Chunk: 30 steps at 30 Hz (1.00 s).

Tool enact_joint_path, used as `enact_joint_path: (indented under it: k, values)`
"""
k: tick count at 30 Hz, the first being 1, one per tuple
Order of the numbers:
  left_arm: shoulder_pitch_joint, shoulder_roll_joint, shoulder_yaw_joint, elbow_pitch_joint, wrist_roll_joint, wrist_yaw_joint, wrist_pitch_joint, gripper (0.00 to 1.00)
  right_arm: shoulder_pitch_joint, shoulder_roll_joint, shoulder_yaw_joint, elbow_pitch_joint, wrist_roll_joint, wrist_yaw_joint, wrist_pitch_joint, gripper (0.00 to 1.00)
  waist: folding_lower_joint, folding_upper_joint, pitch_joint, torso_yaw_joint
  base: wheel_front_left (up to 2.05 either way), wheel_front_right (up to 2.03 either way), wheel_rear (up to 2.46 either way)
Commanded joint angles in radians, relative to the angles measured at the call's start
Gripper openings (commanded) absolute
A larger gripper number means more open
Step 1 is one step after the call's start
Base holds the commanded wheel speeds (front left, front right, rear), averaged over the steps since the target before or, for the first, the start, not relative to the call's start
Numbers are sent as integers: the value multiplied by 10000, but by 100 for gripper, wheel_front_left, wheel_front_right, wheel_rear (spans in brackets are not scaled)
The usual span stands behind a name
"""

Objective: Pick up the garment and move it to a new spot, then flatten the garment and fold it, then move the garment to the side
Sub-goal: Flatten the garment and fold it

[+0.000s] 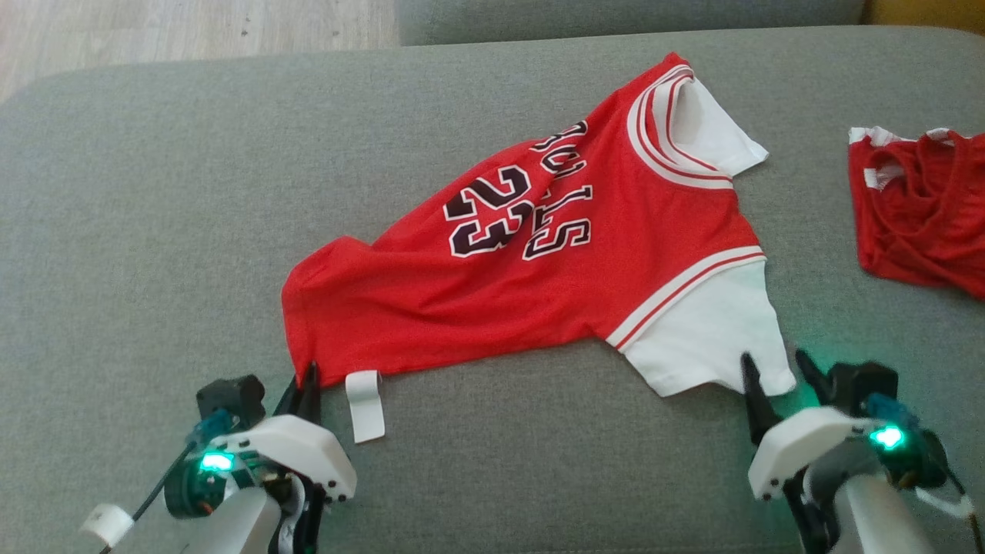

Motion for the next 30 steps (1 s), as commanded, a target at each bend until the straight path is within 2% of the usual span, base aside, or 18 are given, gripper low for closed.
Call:
enact_joint_path:
  k: [1,5,6,8,9,10,11,21,30]
  values:
    - [-165,174,298,-356,64,38,-167,0,165,-55,382,-314,84,-7,107,100,0,0,5,-13,0,0,0]
    - [-148,205,300,-482,43,71,-177,0,448,-55,639,-315,309,-7,489,100,0,0,39,-61,0,0,0]
    - [-148,213,300,-508,38,78,-177,0,473,-55,694,-304,326,-7,565,93,0,0,51,-76,0,0,0]
    - [-162,227,300,-558,34,103,-174,0,454,-55,848,-186,439,-7,684,46,0,0,80,-101,0,0,0]
    - [-162,227,300,-558,34,103,-174,0,454,-55,848,-186,439,-7,684,46,0,0,80,-101,0,0,0]
    - [-170,234,303,-581,32,117,-173,0,413,-55,946,-111,501,-7,756,30,0,0,92,-116,0,0,0]
    - [-180,241,307,-604,27,128,-174,0,356,-55,1034,-46,519,-7,819,0,0,0,102,-127,0,0,0]
    - [-220,360,423,-873,-17,105,-516,0,-434,-54,1040,-65,1292,-7,80,0,0,0,-258,-136,0,0,0]
    - [-367,500,1008,-2596,-670,-199,-682,0,-961,-54,725,-2147,1904,-7,-659,0,0,0,-985,-144,0,0,0]
